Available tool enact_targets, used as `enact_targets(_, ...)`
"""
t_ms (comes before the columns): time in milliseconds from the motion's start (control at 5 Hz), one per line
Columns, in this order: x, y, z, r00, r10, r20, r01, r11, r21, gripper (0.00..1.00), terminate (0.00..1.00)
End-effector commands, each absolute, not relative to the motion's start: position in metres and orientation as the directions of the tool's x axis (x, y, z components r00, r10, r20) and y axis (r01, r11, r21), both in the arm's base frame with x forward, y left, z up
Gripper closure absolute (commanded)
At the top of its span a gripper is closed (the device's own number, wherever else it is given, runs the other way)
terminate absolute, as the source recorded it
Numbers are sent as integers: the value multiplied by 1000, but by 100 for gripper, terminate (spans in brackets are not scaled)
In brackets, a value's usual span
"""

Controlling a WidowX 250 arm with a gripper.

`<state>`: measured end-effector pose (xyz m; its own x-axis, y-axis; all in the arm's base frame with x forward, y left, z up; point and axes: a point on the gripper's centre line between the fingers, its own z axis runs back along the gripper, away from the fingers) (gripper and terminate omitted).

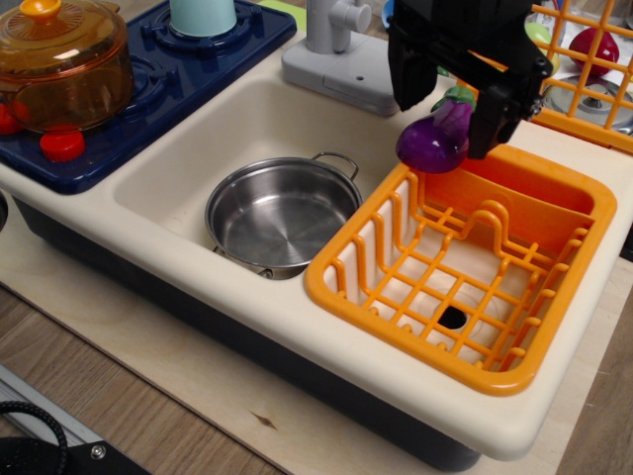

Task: Put eggplant into pan

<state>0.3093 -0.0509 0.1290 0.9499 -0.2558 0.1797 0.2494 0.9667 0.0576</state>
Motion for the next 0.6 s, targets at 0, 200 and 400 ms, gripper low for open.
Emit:
enact_targets(0, 315, -45, 118, 935, -263, 236, 260, 965, 46, 0, 0)
enact_targets(200, 311, -48, 108, 927, -285, 245, 270, 958, 92, 100, 0)
enact_targets(400, 309, -49, 104, 920, -299, 252, 276, 953, 122, 100, 0)
